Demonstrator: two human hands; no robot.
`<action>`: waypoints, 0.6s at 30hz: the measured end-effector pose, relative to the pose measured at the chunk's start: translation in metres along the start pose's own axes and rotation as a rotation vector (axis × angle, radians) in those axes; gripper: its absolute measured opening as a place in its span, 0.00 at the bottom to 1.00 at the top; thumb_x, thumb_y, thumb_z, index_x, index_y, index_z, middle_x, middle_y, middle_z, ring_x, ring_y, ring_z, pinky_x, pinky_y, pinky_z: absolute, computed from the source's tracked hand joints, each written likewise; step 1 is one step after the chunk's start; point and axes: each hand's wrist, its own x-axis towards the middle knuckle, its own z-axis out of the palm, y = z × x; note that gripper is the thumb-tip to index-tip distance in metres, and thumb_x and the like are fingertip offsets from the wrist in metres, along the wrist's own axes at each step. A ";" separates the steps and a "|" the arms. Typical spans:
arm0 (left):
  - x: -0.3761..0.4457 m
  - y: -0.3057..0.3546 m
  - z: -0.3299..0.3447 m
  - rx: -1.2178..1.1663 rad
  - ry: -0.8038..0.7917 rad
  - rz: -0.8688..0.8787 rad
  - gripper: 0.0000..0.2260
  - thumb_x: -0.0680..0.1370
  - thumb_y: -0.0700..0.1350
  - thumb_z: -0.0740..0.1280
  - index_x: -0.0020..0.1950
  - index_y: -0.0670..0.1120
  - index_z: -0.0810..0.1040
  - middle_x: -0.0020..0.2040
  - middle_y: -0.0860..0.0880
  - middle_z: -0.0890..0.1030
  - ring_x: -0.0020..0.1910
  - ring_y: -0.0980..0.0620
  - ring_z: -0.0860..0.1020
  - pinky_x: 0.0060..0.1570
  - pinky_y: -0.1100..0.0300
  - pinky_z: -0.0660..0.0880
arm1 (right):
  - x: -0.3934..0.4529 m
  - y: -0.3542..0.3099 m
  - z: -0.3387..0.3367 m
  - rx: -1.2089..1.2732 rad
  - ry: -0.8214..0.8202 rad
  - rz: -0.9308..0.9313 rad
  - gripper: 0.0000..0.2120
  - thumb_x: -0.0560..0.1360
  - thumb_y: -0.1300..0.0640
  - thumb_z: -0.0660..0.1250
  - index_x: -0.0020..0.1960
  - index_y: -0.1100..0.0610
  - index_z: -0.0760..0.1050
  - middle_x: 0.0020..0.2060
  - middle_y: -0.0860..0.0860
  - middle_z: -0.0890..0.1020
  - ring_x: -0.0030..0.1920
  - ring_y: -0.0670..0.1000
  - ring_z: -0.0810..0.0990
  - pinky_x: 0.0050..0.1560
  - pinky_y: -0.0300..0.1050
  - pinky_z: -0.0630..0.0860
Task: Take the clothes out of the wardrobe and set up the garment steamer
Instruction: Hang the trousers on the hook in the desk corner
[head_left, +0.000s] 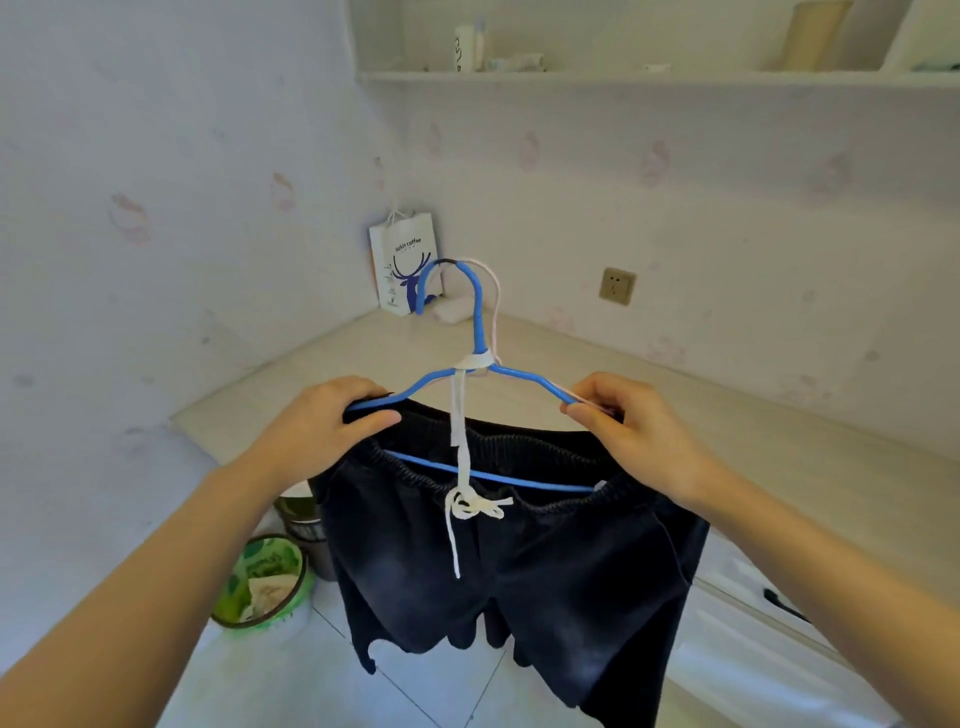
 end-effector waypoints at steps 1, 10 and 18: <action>0.005 -0.005 0.000 0.041 0.005 0.002 0.05 0.77 0.54 0.66 0.45 0.54 0.78 0.39 0.54 0.80 0.39 0.53 0.76 0.43 0.53 0.74 | 0.007 0.002 0.002 0.002 -0.005 0.003 0.05 0.78 0.56 0.65 0.44 0.50 0.78 0.31 0.49 0.75 0.32 0.44 0.69 0.35 0.38 0.67; 0.059 -0.051 -0.032 0.058 0.226 0.036 0.08 0.77 0.52 0.66 0.39 0.53 0.74 0.34 0.51 0.75 0.35 0.51 0.73 0.35 0.54 0.69 | 0.092 0.000 0.032 -0.266 0.111 -0.140 0.07 0.79 0.53 0.61 0.53 0.52 0.77 0.40 0.48 0.78 0.41 0.50 0.75 0.43 0.50 0.75; 0.104 -0.106 -0.087 0.124 0.319 -0.034 0.10 0.74 0.58 0.68 0.38 0.54 0.75 0.30 0.52 0.74 0.31 0.52 0.72 0.31 0.54 0.67 | 0.182 -0.019 0.085 -0.655 0.278 -0.291 0.06 0.78 0.58 0.64 0.52 0.57 0.77 0.38 0.51 0.77 0.37 0.54 0.73 0.35 0.46 0.66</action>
